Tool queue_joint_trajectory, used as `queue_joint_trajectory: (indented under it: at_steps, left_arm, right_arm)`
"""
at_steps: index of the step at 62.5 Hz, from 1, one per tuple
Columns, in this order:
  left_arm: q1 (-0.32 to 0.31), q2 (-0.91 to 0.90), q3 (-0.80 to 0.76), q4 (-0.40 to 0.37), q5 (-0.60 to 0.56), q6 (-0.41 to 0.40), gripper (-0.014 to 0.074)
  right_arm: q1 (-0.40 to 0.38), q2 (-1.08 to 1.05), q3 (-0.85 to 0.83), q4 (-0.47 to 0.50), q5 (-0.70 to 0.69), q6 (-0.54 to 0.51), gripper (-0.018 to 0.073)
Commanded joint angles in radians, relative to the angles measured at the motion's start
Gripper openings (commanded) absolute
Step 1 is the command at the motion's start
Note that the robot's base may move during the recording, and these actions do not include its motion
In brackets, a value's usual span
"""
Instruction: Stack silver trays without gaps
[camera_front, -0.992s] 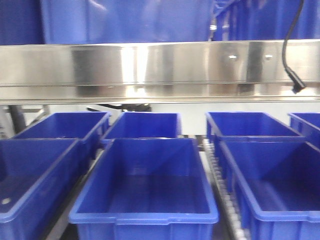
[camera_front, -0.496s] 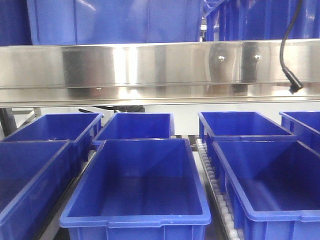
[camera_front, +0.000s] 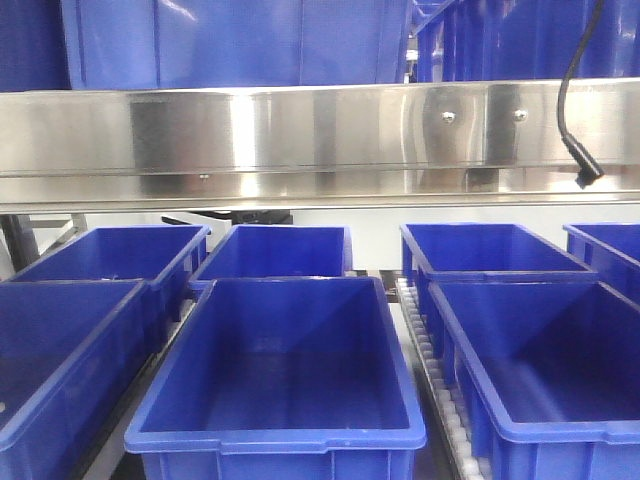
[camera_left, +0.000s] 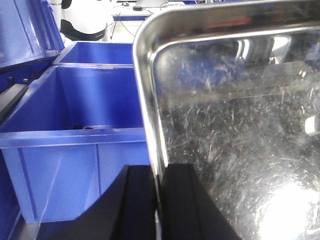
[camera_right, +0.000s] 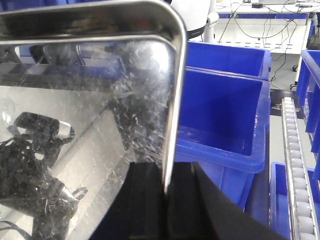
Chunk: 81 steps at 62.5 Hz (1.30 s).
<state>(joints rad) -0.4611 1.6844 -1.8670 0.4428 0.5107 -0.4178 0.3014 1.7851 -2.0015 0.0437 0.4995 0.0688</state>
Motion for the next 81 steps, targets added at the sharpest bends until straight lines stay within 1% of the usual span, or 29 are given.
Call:
queue_joint_trajectory:
  at_steps: [1, 19, 28, 35, 43, 48, 51, 62, 77, 81]
  left_arm:
    - [-0.013, -0.009, -0.011, -0.01, -0.058, 0.014, -0.0016]
    - [-0.012, -0.009, -0.011, -0.01, -0.047, 0.014, -0.0016]
    - [-0.012, -0.001, -0.009, -0.01, 0.057, 0.021, -0.0016]
    - [-0.012, 0.028, -0.009, -0.005, 0.168, 0.025, -0.0016]
    - [-0.012, 0.079, -0.007, 0.005, 0.253, 0.069, -0.0016]
    - [-0.012, 0.115, -0.007, 0.005, 0.278, 0.088, -0.0016]
    - [-0.012, 0.137, -0.007, 0.005, 0.285, 0.101, -0.0016]
    - [-0.012, 0.201, -0.007, 0.014, 0.288, 0.1, -0.0016]
    - [-0.012, 0.247, -0.007, 0.019, 0.288, 0.1, -0.0016]
    - [-0.012, 0.251, -0.007, 0.027, 0.288, 0.1, -0.0016]
  right_arm:
    - [0.011, -0.011, -0.014, 0.017, -0.064, -0.018, -0.0081]
    - [0.011, -0.011, -0.014, 0.017, -0.054, -0.018, -0.0081]
    - [0.012, -0.007, -0.007, 0.036, 0.029, -0.018, -0.0081]
    - [0.012, 0.019, -0.007, 0.054, 0.108, -0.018, -0.0081]
    - [0.012, 0.063, -0.007, 0.074, 0.19, -0.018, -0.0081]
    - [0.018, 0.1, -0.007, 0.074, 0.23, -0.018, -0.0081]
    - [0.019, 0.122, -0.007, 0.074, 0.245, -0.018, -0.0081]
    - [0.032, 0.19, -0.007, 0.076, 0.271, -0.018, -0.0081]
    - [0.036, 0.259, -0.007, 0.15, 0.294, -0.018, -0.0081]
    - [0.038, 0.266, -0.007, 0.152, 0.295, -0.018, -0.0081]
